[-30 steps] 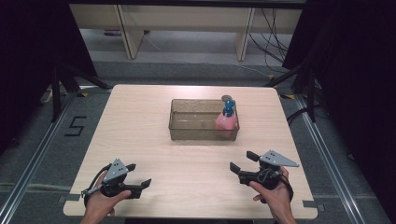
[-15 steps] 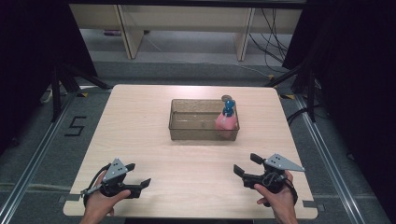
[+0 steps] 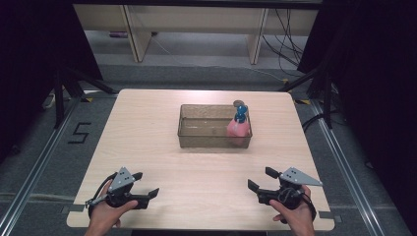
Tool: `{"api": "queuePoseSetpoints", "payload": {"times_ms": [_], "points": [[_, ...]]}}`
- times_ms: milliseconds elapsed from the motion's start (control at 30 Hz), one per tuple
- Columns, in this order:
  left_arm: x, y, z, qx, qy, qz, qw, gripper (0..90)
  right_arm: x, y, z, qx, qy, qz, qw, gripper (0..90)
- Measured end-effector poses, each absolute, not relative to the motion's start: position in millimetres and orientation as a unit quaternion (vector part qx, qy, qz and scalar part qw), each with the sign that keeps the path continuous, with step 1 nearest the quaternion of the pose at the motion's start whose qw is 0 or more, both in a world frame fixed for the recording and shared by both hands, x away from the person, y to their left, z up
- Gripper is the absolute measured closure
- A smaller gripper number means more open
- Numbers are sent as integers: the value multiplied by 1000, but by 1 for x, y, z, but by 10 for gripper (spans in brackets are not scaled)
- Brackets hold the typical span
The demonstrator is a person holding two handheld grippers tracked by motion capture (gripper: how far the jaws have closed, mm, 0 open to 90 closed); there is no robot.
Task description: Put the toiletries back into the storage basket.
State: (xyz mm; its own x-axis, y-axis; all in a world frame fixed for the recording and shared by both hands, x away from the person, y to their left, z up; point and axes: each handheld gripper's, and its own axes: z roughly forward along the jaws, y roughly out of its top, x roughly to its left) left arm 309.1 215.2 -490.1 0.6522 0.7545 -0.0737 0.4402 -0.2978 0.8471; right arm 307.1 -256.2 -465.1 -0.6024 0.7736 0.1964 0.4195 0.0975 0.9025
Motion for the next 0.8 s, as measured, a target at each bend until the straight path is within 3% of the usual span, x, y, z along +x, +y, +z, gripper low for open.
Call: {"api": "queuePoseSetpoints", "payload": {"times_ms": [800], "points": [[309,215,-490,784,381,173,459,158,288,-263,-471,420,728,518,158,157]]}}
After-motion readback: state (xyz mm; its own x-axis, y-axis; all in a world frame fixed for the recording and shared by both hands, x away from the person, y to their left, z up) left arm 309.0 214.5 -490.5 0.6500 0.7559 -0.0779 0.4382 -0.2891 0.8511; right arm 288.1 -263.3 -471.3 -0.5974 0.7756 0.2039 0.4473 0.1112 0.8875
